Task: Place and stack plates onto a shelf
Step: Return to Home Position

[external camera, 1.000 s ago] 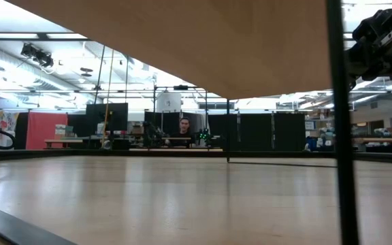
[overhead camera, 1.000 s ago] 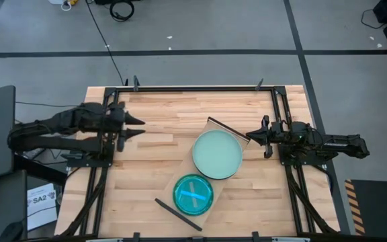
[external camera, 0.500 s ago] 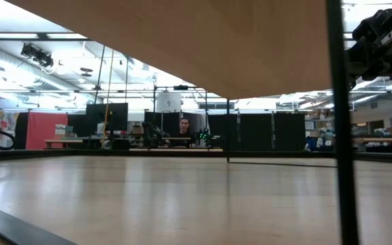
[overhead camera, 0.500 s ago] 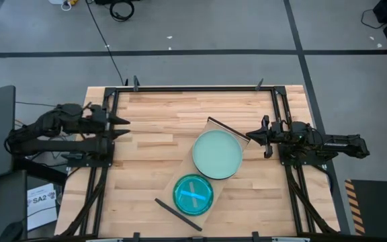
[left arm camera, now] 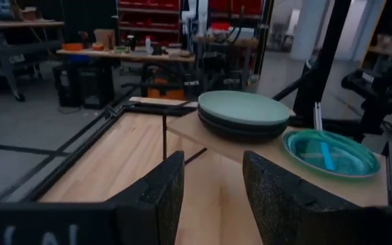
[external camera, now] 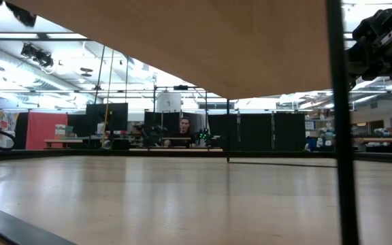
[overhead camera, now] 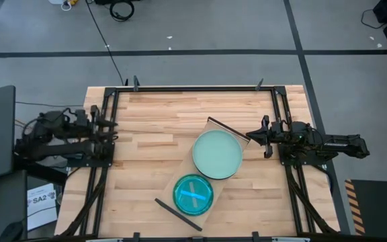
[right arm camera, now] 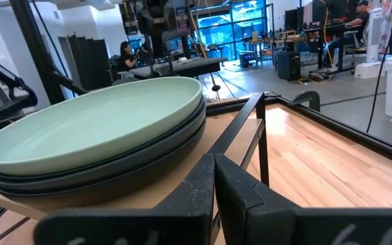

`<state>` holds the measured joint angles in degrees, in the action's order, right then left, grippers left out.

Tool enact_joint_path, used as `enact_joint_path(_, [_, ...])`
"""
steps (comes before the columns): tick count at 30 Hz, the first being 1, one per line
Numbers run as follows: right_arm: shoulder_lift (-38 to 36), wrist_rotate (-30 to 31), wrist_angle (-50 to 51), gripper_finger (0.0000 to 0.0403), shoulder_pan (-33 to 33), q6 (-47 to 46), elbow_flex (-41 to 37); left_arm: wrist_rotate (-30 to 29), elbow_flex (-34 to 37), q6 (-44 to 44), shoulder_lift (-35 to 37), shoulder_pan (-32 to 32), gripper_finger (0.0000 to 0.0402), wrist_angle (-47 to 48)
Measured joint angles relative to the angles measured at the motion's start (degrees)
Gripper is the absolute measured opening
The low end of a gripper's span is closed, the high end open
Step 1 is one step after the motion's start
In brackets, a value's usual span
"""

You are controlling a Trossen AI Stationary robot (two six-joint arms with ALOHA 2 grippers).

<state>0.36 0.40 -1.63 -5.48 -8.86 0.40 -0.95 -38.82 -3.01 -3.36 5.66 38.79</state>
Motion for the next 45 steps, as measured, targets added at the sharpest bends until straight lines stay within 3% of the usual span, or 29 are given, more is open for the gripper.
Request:
enact_joint_path(2, [0.00,0.00,0.02,0.0019,0.00,0.00,0.00,0.03,4.77,-1.29,3.27,-0.05,0.0157,-2.18])
enact_joint_path(23, [0.48,-0.15,-0.46,0.0019,0.00,0.00,0.07,2.39,34.19,-6.37,3.10,-0.06,0.0157,-38.65])
enact_joint_path(34, [0.48,0.00,-0.46,0.0019,0.00,0.00,0.07,2.29,38.35,-8.29,3.13,-0.03,0.0157,-43.41])
enact_joint_path(45, [0.48,0.00,-0.46,0.0019,-0.02,0.00,0.02,2.92,38.35,-2.33,3.08,-0.03,0.0157,-42.41])
